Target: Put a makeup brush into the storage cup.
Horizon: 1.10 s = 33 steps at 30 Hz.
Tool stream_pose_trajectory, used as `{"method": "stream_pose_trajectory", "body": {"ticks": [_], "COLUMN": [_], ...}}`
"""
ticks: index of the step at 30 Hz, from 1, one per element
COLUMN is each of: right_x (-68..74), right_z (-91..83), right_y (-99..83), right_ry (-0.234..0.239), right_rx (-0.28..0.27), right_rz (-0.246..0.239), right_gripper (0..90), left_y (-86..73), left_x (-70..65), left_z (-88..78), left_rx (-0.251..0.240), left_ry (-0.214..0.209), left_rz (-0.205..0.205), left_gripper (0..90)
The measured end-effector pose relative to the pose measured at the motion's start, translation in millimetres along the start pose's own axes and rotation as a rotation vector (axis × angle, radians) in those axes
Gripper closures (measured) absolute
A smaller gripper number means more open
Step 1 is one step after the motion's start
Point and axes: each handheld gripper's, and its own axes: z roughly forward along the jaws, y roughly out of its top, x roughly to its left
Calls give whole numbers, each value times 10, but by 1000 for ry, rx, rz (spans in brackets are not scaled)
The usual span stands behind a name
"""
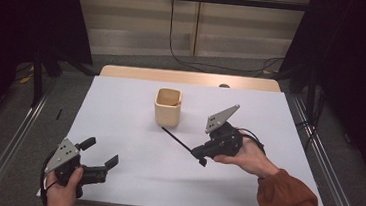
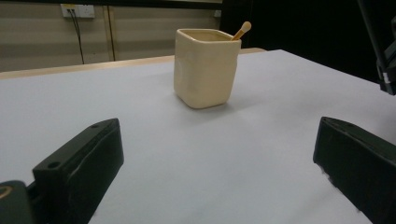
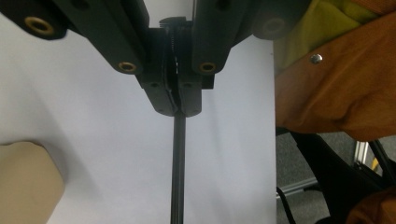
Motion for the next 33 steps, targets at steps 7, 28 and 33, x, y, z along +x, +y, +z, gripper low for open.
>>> {"method": "stream_pose_trajectory", "body": {"ticks": [7, 28, 33], "right_x": [-4, -14, -21], "right_z": [9, 200, 213], "right_y": [83, 146, 156], "right_ry": [-19, -23, -19], "right_rx": [83, 387, 414], "right_rz": [-26, -60, -62], "right_gripper": [860, 860, 860], "left_y": [-1, -4, -3], "left_x": [-5, -2, -3], "left_z": [9, 14, 13], "left_rx": [14, 13, 23], "left_ry": [-7, -14, -17], "left_rz": [10, 12, 15], "left_gripper": [17, 15, 15]}}
